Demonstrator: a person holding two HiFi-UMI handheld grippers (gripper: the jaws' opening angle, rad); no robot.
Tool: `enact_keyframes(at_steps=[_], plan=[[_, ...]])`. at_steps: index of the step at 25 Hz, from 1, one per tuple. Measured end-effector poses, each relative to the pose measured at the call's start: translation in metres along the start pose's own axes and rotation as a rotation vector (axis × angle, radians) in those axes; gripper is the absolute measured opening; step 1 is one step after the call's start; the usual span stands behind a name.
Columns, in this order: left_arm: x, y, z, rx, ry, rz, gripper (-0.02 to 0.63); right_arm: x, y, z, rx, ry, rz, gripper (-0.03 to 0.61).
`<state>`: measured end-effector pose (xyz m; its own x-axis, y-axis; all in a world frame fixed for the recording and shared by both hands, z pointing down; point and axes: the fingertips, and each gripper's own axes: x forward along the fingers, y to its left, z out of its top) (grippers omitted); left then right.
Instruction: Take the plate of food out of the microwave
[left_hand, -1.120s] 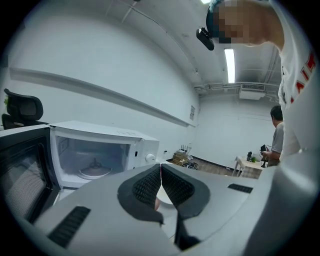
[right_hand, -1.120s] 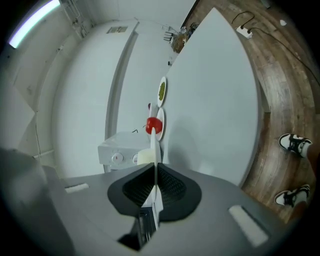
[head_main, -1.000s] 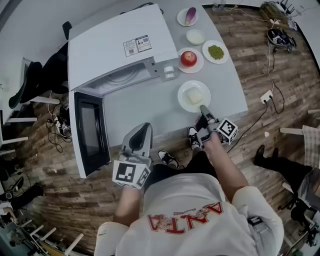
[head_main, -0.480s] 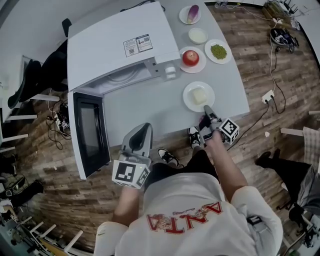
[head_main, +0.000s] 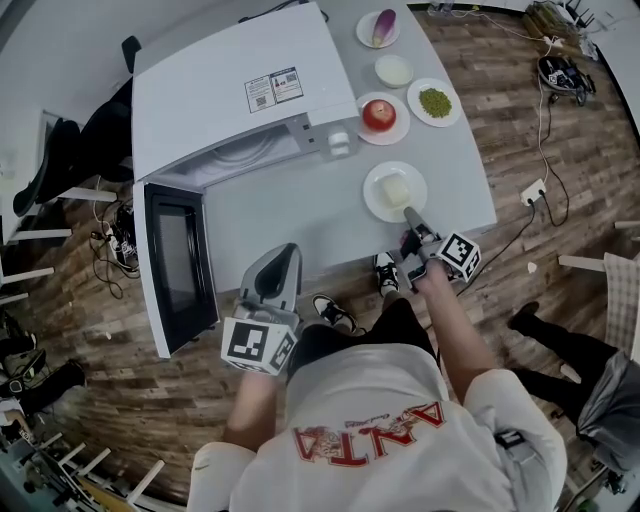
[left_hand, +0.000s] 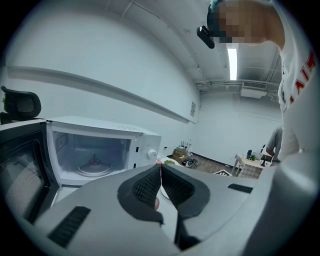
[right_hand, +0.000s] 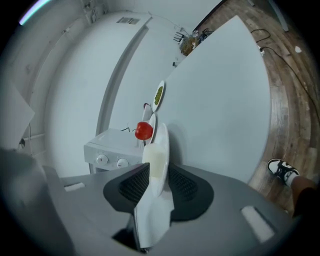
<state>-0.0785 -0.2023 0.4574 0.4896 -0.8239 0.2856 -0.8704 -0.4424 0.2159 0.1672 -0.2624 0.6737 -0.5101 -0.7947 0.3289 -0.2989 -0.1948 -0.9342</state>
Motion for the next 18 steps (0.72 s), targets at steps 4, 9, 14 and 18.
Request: enact_keyframes(at_steps=[4, 9, 14, 18], plan=[[-0.003, -0.002, -0.004, 0.0, 0.001, 0.001, 0.011, 0.001, 0.008, -0.005, -0.111, 0.069, -0.024, 0.15], [-0.01, 0.0, -0.004, -0.002, 0.015, 0.012, 0.011, 0.003, 0.01, -0.023, -0.441, 0.267, -0.14, 0.206], [-0.015, 0.0, -0.007, 0.001, 0.01, 0.018, 0.011, 0.001, -0.003, -0.041, -0.774, 0.46, -0.248, 0.229], [-0.018, 0.001, -0.007, 0.0, 0.011, 0.025, 0.011, -0.001, -0.011, -0.045, -0.94, 0.523, -0.313, 0.23]])
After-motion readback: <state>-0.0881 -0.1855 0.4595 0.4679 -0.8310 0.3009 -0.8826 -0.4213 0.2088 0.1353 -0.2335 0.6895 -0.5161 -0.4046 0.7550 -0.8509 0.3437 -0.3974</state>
